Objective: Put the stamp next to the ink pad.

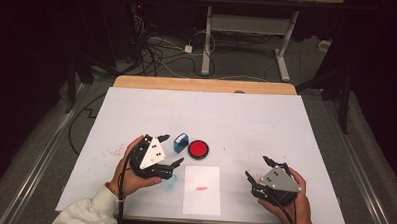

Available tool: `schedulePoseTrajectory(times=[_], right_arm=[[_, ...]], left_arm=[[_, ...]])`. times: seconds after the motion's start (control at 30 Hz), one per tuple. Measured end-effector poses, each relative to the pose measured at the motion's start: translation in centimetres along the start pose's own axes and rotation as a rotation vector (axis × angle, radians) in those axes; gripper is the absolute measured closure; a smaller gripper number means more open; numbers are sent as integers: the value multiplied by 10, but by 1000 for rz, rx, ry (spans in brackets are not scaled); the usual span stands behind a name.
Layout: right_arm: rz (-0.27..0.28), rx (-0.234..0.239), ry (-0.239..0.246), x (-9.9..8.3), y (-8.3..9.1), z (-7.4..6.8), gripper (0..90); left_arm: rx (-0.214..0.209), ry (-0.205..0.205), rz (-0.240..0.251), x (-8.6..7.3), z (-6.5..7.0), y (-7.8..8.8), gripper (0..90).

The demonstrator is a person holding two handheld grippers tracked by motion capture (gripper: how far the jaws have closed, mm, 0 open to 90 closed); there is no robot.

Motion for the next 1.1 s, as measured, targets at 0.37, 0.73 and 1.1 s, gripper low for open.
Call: schedulePoseTrajectory(times=[0.37,0.73,1.1], right_arm=[[2,-12,-1,-3,6,5,304],[2,-25,-11,-5,9,7,299],[-2,-31,-15,-8,12,9,299]], left_arm=[[41,-6,-14,-12,-2,12,195],[66,6,-11,-25,-6,23,195],[79,11,-43,-45,-7,33,195]])
Point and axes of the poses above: each handheld gripper's, and its own axes: y roughly backward along the jaws, x roughly out of its top, z roughly to its right, the point moved 7 cm from there along -y, roughly forward along the jaws, and after that the axes turned 1 degree about -z, right-handed, at the moved point
